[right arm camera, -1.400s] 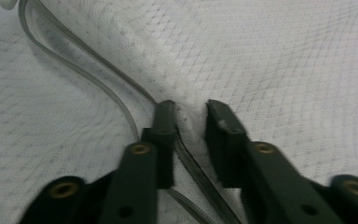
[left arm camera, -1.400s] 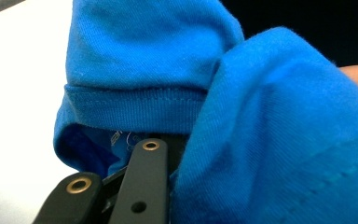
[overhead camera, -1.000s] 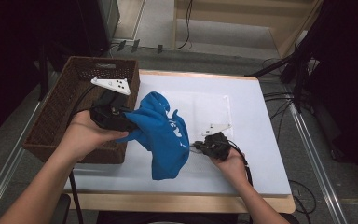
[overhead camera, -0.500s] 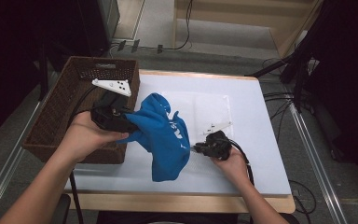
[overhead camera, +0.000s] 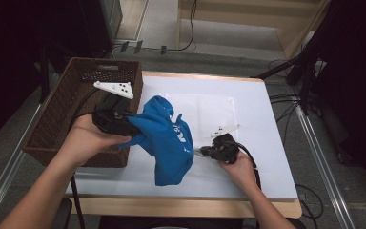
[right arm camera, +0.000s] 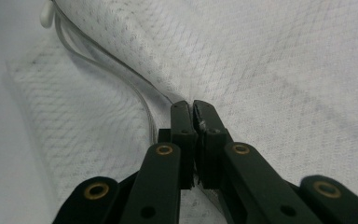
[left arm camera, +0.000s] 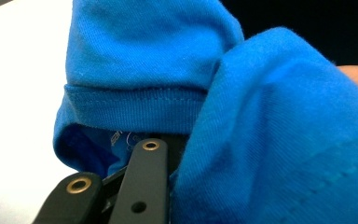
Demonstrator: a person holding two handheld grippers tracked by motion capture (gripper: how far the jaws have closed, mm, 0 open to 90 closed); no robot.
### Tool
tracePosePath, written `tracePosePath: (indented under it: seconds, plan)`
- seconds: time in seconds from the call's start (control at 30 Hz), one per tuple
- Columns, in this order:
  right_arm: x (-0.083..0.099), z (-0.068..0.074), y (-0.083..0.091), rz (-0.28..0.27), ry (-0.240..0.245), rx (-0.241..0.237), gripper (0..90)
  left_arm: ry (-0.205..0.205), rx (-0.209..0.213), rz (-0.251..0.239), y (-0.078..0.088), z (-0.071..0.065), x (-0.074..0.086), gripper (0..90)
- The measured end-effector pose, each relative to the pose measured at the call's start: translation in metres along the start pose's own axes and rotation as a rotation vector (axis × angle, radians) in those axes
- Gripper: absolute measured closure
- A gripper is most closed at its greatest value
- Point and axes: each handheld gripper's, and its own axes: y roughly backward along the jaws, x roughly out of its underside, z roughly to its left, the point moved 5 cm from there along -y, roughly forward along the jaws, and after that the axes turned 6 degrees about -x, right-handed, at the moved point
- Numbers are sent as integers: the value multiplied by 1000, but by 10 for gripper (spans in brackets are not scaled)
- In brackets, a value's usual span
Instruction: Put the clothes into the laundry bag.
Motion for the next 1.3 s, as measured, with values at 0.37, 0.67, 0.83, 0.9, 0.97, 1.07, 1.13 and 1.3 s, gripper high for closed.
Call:
tracePosePath:
  seconds: [0.37,0.67,0.83,0.9,0.97,1.07,1.13,1.3]
  plan:
    - [-7,2,9,-35,-11,-16,900,-2,1,-8,1,-3,0,747]
    - [-17,4,26,-85,-5,-15,900,-10,19,2,-6,-7,2,747]
    - [-17,2,24,-86,-21,-27,899,-10,28,4,-9,-9,3,747]
    - [-18,0,19,-71,-19,-20,899,-10,30,5,-10,-8,4,747]
    - [-18,0,11,-47,-22,-15,892,-8,30,5,-10,-7,4,747]
    - [-18,0,4,-36,-13,-14,878,-6,26,7,-10,-6,4,747]
    - [-19,1,1,-30,-19,-18,864,-4,25,5,-9,-6,4,746]
    - [-20,2,2,-35,-25,-28,884,-2,24,5,-7,-5,6,747]
